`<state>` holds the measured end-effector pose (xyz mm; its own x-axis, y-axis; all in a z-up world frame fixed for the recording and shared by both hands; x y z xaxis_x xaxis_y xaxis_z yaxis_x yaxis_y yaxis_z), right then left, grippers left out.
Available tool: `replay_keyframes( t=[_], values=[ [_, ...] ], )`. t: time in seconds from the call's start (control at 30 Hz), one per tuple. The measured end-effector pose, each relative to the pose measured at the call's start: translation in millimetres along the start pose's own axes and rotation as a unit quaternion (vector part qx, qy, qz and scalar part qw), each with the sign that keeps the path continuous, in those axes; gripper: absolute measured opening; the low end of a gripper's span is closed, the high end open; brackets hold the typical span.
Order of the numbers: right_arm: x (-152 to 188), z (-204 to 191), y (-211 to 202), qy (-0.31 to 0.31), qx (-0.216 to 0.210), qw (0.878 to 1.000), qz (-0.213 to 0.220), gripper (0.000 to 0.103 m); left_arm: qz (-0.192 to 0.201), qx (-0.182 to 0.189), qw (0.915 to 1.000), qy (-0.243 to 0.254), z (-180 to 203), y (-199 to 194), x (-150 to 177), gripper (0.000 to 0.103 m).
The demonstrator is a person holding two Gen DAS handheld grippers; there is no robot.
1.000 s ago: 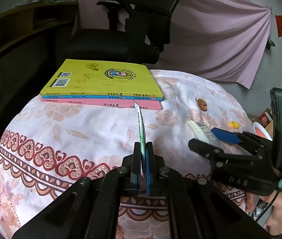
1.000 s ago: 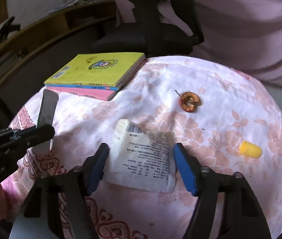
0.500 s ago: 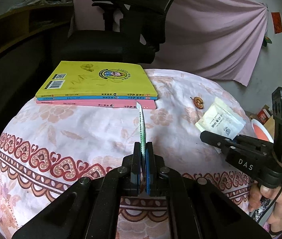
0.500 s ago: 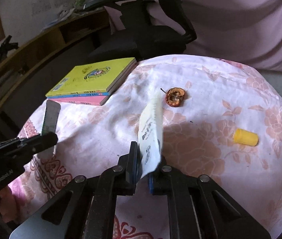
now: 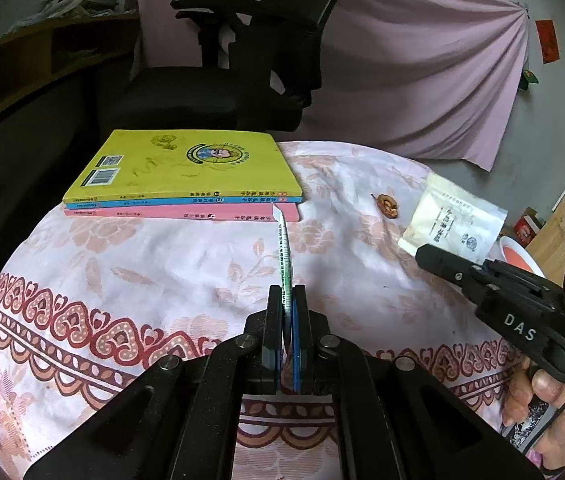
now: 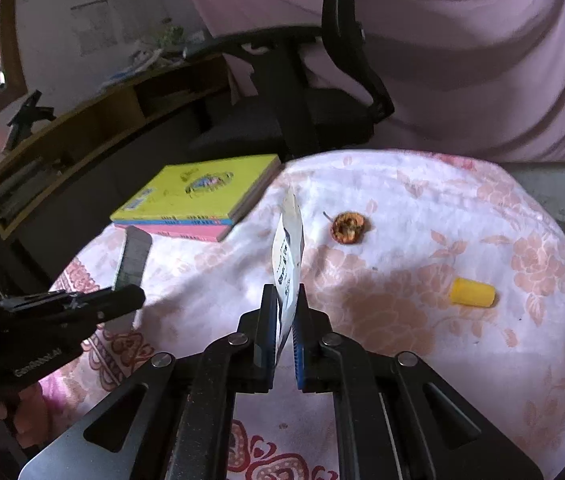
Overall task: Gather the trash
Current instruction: 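Carry the strip and white packet over the orange basin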
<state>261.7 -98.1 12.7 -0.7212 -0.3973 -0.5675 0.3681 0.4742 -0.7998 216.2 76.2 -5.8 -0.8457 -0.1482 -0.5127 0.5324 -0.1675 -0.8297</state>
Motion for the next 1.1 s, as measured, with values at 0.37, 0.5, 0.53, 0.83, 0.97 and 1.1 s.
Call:
replay_keyframes(
  t=[0.37, 0.5, 0.53, 0.83, 0.97, 1.1],
  values=[
    [20, -9, -60, -0.040, -0.010, 0.987, 0.152, 0.005, 0.100, 0.020, 0.9940, 0.040, 30, -32, 5, 0.002],
    [29, -4, -82, -0.042, 0.006, 0.980, 0.193, 0.005, 0.158, 0.017, 0.9845, 0.075, 53, -52, 7, 0.002],
    [31, -2, -88, -0.044, 0.015, 0.978, 0.204, 0.005, 0.171, 0.017, 0.9817, 0.083, 59, -57, 7, 0.002],
    [48, 35, -144, -0.024, 0.071, 0.957, 0.280, 0.005, 0.252, 0.044, 0.9529, 0.163, 131, -86, 1, 0.002],
    [58, 58, -166, -0.003, 0.096, 0.948, 0.302, 0.005, 0.257, 0.058, 0.9445, 0.196, 168, -83, -2, 0.002],
    [70, 83, -183, 0.022, 0.128, 0.941, 0.313, 0.005, 0.248, 0.066, 0.9399, 0.225, 203, -73, -6, 0.002]
  ],
)
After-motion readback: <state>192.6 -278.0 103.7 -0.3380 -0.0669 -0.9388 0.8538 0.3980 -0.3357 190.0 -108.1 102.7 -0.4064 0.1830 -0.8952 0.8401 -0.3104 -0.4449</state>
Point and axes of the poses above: each gripper's, at about its wrist camera, not at the fingertips, and y roughly the way its jaws point, z to its right, x to its underside, the point moved 1 cm from there along y, roughly the way its jaws point, and after that the axes turned 14 degrees about -z, right-handed, at the moved point
